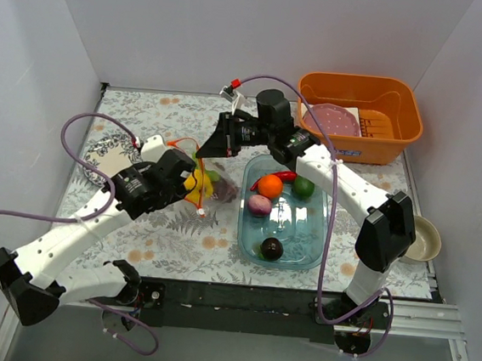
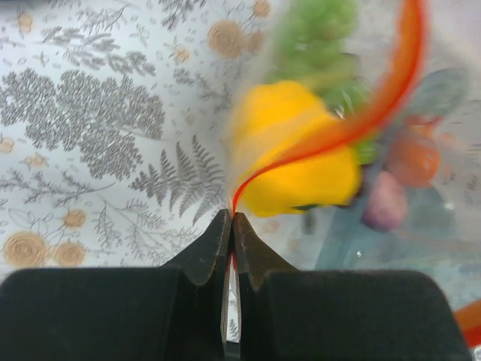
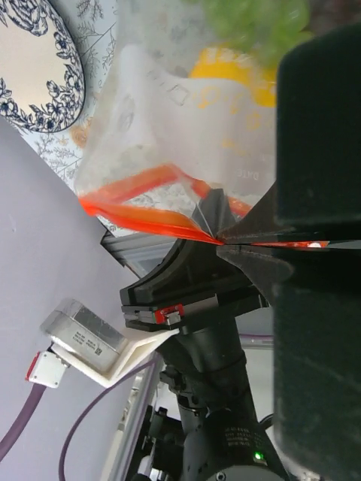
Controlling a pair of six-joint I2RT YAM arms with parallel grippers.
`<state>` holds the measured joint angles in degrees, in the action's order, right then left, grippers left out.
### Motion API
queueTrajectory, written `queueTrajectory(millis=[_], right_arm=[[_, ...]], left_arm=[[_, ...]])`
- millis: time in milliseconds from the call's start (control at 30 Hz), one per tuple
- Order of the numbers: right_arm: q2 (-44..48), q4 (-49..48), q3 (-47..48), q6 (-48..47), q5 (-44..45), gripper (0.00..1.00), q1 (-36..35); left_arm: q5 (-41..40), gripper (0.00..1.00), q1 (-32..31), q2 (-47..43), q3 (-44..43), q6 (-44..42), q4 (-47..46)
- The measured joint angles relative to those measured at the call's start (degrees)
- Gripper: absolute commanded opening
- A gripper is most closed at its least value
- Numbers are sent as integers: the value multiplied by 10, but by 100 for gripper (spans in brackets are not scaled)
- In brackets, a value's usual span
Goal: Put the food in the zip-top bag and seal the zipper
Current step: Adjust the zipper food storage bag at the center of the board.
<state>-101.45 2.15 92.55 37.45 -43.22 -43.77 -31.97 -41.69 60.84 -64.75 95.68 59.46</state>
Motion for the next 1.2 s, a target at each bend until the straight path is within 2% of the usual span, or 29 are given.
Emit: queueTrajectory(millis=[133,433,600,700,833,900,1000,1200], right_arm=[[-1,-9,0,2,-26,1,1],[-1,-1,-9,-7,-15,1,0],[2,30,-82,-27,43,1,-2],[-4,64,-131,-39,68,6,-2],[-7,104,-176,-55,101,27,-2],[-4,116,-185,-65,119,43,-2],[14,127,-194,-76,148,55,-2],[129,144,-233,-92,238,70,-2]], left_arm=[[0,0,0,-27,7,3,5],[-60,0,0,-97,-80,-5,15],[-56,0,1,-82,-37,-12,3],[-33,0,3,-42,13,-10,-4],[4,0,3,3,45,-10,-26],[16,0,3,-5,48,-19,-45],[24,0,3,-24,47,-36,-78],[40,0,3,-7,39,-59,-104]])
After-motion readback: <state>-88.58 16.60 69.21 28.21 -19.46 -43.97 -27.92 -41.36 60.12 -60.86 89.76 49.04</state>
